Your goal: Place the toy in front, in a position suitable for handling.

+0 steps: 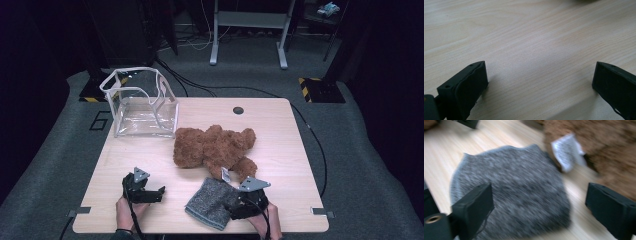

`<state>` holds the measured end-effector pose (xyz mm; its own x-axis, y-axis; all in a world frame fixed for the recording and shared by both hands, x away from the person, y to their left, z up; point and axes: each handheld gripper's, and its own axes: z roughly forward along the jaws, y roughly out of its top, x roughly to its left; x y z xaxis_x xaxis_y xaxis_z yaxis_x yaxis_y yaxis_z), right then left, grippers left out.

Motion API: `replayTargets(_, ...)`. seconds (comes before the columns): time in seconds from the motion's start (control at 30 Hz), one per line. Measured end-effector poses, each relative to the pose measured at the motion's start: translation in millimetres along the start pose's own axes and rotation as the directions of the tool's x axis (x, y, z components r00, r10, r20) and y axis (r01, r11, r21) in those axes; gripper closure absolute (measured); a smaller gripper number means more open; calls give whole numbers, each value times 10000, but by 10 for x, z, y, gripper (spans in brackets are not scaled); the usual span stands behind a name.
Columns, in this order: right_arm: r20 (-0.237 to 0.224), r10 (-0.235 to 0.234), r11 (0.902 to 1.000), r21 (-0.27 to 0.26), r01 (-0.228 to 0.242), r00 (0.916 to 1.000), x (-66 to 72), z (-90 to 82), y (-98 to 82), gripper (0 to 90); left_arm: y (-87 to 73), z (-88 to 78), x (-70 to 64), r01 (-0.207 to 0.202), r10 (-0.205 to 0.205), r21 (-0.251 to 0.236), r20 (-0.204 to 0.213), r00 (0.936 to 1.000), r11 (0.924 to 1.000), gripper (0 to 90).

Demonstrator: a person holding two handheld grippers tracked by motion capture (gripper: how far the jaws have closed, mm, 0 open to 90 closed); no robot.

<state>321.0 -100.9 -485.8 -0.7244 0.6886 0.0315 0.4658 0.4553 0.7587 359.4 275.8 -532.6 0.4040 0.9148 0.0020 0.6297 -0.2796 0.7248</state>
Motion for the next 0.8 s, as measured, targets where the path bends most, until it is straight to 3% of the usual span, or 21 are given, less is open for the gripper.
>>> replayTargets(0.2,-463,-433,9988,201,443,9980,142,189,50,162,0,-1,0,-7,7,8,-10,10000,10000,0)
replayTargets(0.33,-731,-719,9955,558,760,9947,152,311,36,267,0,0,0,-1,1,5,-6,10000,10000,0)
replayTargets(0.47,-745,-718,9908,1097,797,9946,129,405,-27,382,0,0,-2,16,-16,1,-19,10000,10000,0)
replayTargets(0.57,-649,-666,9911,1107,735,9957,113,407,-52,459,0,0,0,0,0,9,-13,10000,10000,0)
replayTargets(0.63,-508,-893,9895,1099,944,9947,99,410,-44,514,0,-1,0,-10,10,0,-31,10000,10000,0)
replayTargets(0.8,-463,-738,9915,1038,783,9962,42,390,-56,713,-1,0,-3,35,-35,-10,-48,10000,10000,0)
